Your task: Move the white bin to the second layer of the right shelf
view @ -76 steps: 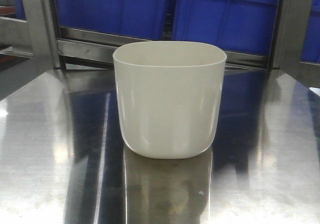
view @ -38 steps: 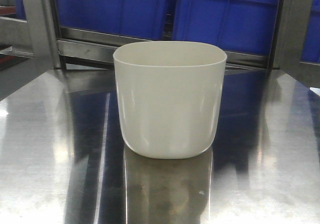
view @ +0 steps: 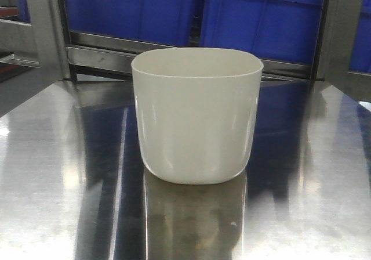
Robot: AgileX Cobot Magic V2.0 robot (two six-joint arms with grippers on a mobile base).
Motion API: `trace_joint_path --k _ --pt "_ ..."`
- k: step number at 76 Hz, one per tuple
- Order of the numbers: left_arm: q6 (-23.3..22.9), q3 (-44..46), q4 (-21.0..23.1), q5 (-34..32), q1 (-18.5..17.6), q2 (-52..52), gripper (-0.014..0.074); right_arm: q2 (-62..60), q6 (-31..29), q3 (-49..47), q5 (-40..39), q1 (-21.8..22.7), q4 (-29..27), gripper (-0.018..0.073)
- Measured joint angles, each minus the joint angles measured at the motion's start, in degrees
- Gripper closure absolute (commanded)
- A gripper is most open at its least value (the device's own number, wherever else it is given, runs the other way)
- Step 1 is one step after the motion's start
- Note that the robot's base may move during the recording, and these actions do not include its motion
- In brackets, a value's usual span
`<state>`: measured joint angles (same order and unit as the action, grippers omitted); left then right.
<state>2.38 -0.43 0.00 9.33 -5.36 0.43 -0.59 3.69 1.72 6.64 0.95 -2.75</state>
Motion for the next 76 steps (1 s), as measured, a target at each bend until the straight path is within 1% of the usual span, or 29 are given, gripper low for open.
trace_joint_path --k 15,31,38,45,55,61,66,71,76 --pt "0.0 0.0 0.0 0.0 0.0 0.0 0.0512 0.0 0.0 0.0 -3.8 0.0 0.0 0.0505" --pt "0.0 0.0 0.0 0.0 0.0 0.0 0.0512 0.0 0.0 0.0 -5.4 0.0 0.0 0.0505" --pt "0.0 0.0 0.0 0.0 0.0 0.0 0.0512 0.5 0.0 0.0 -9.1 0.0 0.0 0.0505" --pt "0.0 0.0 0.0 0.0 0.0 0.0 0.0512 4.3 0.0 -1.1 -13.8 0.0 0.0 0.0505" --pt "0.0 0.0 0.0 0.0 0.0 0.0 0.0512 13.7 0.0 -7.2 -15.7 0.0 0.0 0.0505" --pt "0.0 0.0 0.0 0.0 0.0 0.0 0.0512 19.6 0.0 -12.3 -15.2 0.0 0.0 0.0505" --pt "0.0 0.0 0.0 0.0 0.0 0.0 0.0512 24.5 0.0 -17.9 -12.7 0.0 0.0 0.0505" --pt "0.0 0.0 0.0 0.0 0.0 0.0 0.0512 29.8 0.0 -24.2 -7.6 0.0 0.0 0.0505" --pt "0.0 0.0 0.0 0.0 0.0 0.0 0.0512 35.0 0.1 -31.2 0.0 0.0 -0.1 0.0505"
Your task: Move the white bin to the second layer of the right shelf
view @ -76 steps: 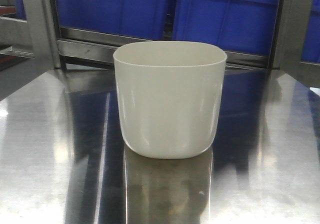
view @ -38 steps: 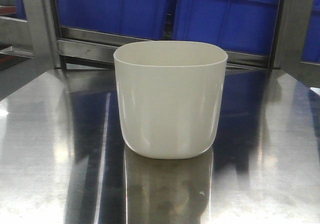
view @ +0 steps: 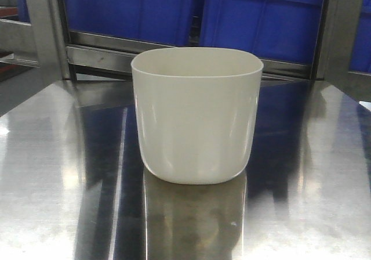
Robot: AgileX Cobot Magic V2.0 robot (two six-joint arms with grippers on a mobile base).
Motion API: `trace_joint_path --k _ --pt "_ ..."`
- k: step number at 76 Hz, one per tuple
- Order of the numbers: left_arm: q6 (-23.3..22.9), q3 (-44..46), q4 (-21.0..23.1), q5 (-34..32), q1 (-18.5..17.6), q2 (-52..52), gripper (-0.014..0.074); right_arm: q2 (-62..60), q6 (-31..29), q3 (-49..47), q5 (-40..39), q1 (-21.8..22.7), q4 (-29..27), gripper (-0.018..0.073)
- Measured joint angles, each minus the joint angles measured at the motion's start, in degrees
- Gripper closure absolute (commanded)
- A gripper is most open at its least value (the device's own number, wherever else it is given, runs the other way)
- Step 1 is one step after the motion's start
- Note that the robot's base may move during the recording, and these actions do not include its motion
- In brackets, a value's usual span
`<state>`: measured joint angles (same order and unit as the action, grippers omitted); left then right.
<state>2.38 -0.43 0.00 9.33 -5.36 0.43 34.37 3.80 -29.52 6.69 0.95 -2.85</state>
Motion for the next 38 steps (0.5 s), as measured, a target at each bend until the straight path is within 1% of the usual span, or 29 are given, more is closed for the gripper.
trace_joint_path --k 4,6,12,19,27,32,38 --pt "0.0 0.0 0.0 0.0 0.0 0.0 0.0512 4.2 0.0 -5.1 6.2 0.0 -0.6 0.0505" --pt "0.0 0.0 0.0 0.0 0.0 0.0 0.0512 6.3 0.0 -8.1 10.5 -0.1 -0.9 0.0505" --pt "0.0 0.0 0.0 0.0 0.0 0.0 0.0512 11.8 0.1 -16.4 19.5 -0.8 -1.5 0.0505" --pt "0.0 0.0 0.0 0.0 0.0 0.0 0.0512 18.4 0.1 -23.9 28.6 -2.0 -1.7 0.0505" --pt "0.0 0.0 0.0 0.0 0.0 0.0 0.0512 25.0 0.1 -30.8 36.7 -3.6 -1.7 0.0505" --pt "0.0 0.0 0.0 0.0 0.0 0.0 0.0512 28.9 0.1 -33.4 40.8 -4.8 -1.7 0.0505" --pt "0.0 0.0 0.0 0.0 0.0 0.0 0.0512 33.2 0.1 -35.6 45.2 -7.3 -1.7 0.0505"
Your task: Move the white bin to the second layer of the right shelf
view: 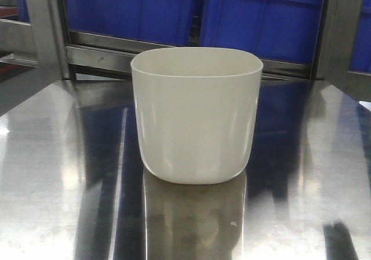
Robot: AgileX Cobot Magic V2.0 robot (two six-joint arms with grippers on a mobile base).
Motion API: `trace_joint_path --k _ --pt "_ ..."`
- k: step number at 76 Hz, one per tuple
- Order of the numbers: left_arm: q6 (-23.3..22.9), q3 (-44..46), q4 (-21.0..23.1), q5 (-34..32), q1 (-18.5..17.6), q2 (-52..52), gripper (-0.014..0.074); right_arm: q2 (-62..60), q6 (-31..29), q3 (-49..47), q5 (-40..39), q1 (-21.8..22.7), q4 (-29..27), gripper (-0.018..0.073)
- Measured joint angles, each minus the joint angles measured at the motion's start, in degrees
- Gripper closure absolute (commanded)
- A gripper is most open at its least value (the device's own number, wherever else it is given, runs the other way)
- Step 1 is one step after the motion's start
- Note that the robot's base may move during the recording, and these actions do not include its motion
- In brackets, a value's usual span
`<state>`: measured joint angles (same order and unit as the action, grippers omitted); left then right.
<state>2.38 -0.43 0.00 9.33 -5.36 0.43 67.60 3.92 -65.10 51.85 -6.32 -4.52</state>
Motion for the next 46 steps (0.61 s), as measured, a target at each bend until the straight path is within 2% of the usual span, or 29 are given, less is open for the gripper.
trace_joint_path --k 10,14,18,22,28,32,46 --pt "0.0 0.0 0.0 0.0 0.0 0.0 0.0512 4.8 0.0 -1.2 2.2 -4.8 0.1 0.05" --pt "0.0 0.0 0.0 0.0 0.0 0.0 0.0512 6.3 -0.3 -1.3 2.1 -7.0 0.1 0.0458" --pt "0.0 0.0 0.0 0.0 0.0 0.0 0.0512 7.5 -1.6 -1.3 1.7 -8.9 0.2 0.0365" --pt "0.0 0.0 0.0 0.0 0.0 0.0 0.0512 8.3 -3.3 -1.3 1.1 -10.1 0.2 0.0209" --pt "0.0 0.0 0.0 0.0 0.0 0.0 0.0512 9.0 -4.6 -1.3 -0.3 -11.1 0.2 0.0035" --pt "0.0 0.0 0.0 0.0 0.0 0.0 0.0512 9.1 -5.1 -1.3 -1.3 -11.3 0.2 -0.0027" --pt "0.0 0.0 0.0 0.0 0.0 0.0 0.0512 9.1 -5.5 -1.3 -2.5 -11.5 -0.1 -0.0027"
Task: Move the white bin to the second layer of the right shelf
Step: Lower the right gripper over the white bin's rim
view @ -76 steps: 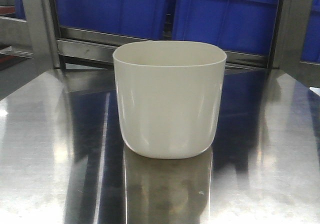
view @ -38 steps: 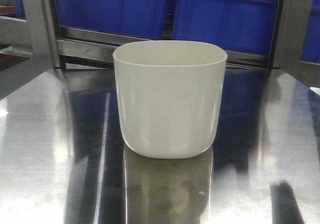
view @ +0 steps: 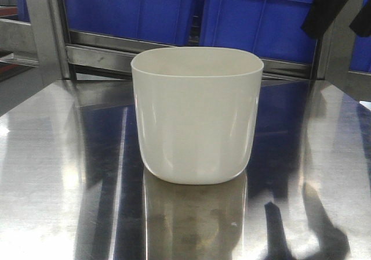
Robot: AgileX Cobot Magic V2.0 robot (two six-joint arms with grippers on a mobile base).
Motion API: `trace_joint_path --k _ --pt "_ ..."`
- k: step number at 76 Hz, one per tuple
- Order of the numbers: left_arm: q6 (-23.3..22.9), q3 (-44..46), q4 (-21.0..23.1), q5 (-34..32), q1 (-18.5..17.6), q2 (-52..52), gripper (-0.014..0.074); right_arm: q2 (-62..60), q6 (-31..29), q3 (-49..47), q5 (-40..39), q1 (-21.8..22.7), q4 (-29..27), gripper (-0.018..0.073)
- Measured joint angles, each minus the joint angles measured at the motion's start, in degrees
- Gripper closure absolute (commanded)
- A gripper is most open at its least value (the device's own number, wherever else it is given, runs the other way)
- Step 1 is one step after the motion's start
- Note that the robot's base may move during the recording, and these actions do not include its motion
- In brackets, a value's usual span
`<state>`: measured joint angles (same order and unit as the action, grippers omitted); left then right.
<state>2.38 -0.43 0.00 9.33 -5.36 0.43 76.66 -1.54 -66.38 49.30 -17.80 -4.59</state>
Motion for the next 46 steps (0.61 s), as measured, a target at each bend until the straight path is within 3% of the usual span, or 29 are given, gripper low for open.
trace_joint_path --k 31,46 --pt "0.0 0.0 0.0 0.0 0.0 0.0 0.0512 0.2 0.0 -5.7 1.3 0.0 -9.8 -0.0009" --pt "0.0 0.0 0.0 0.0 0.0 0.0 0.0512 2.7 0.0 -9.8 7.1 -2.1 -11.8 -0.0009"
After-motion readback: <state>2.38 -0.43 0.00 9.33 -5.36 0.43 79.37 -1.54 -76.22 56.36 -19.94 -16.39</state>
